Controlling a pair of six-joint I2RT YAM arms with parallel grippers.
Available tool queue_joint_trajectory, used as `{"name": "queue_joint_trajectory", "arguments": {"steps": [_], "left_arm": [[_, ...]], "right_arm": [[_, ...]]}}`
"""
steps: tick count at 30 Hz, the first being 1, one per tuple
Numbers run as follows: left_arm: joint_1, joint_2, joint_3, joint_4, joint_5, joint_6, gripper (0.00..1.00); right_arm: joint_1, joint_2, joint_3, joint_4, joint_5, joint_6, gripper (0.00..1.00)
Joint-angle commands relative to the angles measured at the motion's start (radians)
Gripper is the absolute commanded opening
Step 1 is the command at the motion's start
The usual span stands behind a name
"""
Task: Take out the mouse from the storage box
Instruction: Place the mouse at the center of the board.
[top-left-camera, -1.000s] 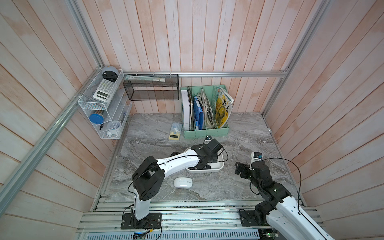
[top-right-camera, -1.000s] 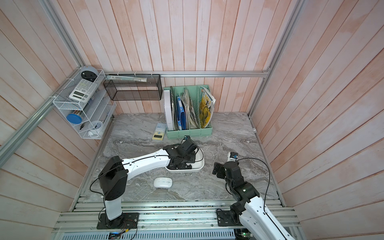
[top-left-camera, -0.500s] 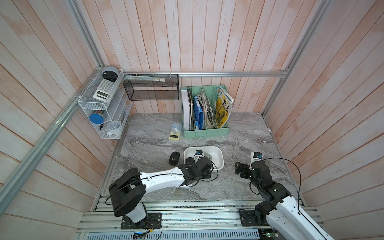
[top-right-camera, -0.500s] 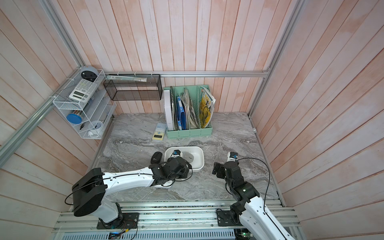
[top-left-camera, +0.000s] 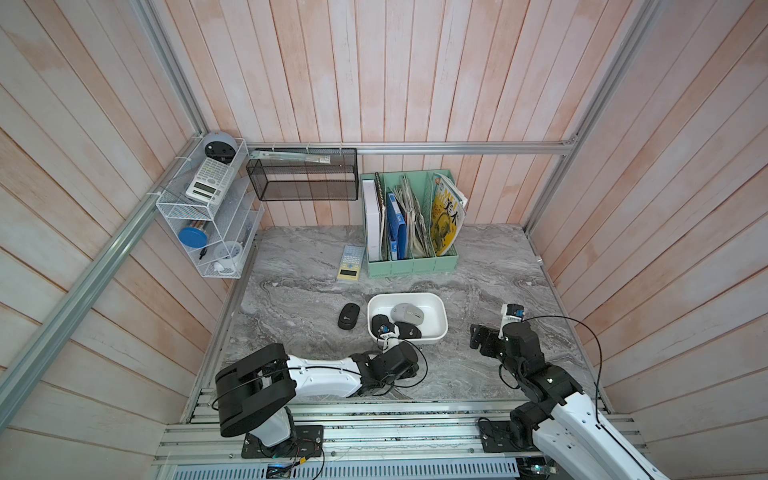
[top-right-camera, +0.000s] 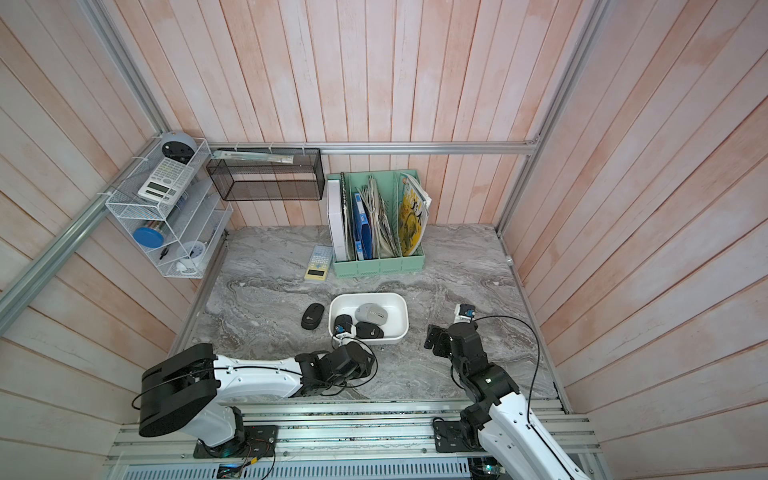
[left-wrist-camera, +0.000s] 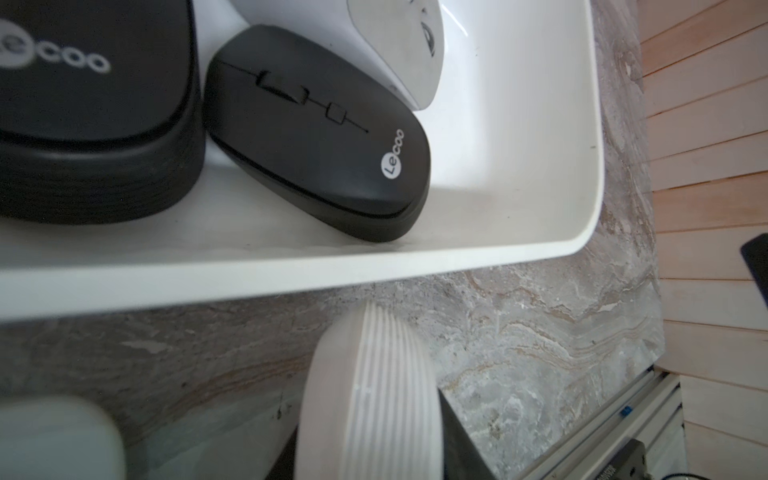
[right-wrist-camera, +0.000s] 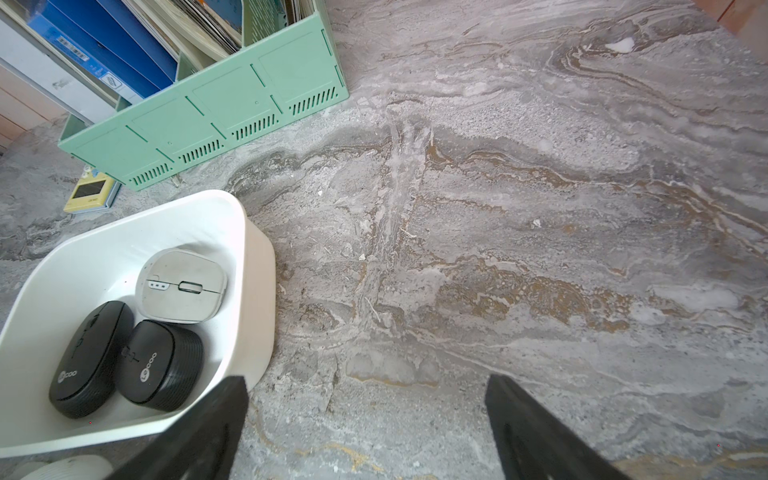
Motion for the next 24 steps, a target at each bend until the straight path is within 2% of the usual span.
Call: {"name": "queue_joint_trajectory", "arguments": {"steps": [1,10,16,24], "left_arm": [[-0.009,0.022,-0.024,0.085,-0.023,-0.035,0.3],[-0.017,0.072,-0.031,0.131,-0.006,-0.057,0.31],[-0.02,0.076,-0.029,0.117,-0.017,-0.068,0.46],[-0.02,0.048,-0.028,0.057,-0.06,-0.078,0.61]], "right_arm": [[-0.004,-0.002,-0.014,0.008,-0.006,-0.009,0.97],[-0.003,-0.002,-0.013,0.009,-0.005,-0.009,0.96],[-0.004,-0.002,-0.014,0.009,-0.005,-0.009,0.96],[-0.005,0.002,-0.014,0.01,-0.008,-0.009,0.96]]}}
